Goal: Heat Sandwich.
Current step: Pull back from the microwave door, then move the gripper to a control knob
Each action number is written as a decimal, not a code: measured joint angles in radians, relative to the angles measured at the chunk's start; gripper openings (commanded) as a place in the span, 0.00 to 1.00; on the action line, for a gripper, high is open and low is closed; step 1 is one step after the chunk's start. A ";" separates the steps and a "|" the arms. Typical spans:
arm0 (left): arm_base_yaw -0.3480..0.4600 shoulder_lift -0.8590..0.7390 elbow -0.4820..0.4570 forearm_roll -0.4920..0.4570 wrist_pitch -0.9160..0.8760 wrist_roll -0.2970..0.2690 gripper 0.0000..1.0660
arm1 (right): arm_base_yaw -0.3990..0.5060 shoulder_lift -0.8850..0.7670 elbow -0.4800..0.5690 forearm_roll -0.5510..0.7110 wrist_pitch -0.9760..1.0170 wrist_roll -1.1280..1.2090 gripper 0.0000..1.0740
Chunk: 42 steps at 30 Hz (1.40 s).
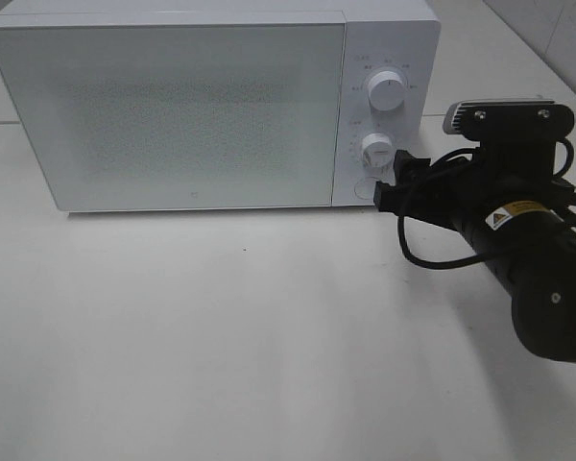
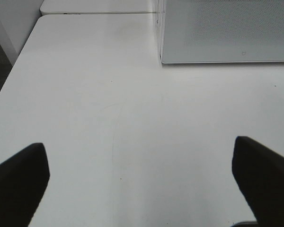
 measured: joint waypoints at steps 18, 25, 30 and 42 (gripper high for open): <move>0.000 0.000 0.000 0.000 0.000 0.000 0.95 | 0.000 0.129 -0.136 -0.005 -0.001 0.000 0.71; 0.000 0.000 0.000 0.000 0.000 0.000 0.95 | 0.000 0.179 -0.186 -0.006 -0.001 -0.010 0.71; 0.000 0.000 0.000 0.000 0.000 0.000 0.95 | 0.000 0.237 -0.242 -0.006 -0.001 -0.043 0.71; 0.000 0.000 0.000 0.000 0.000 0.000 0.95 | -0.031 0.307 -0.331 -0.025 0.010 -0.053 0.71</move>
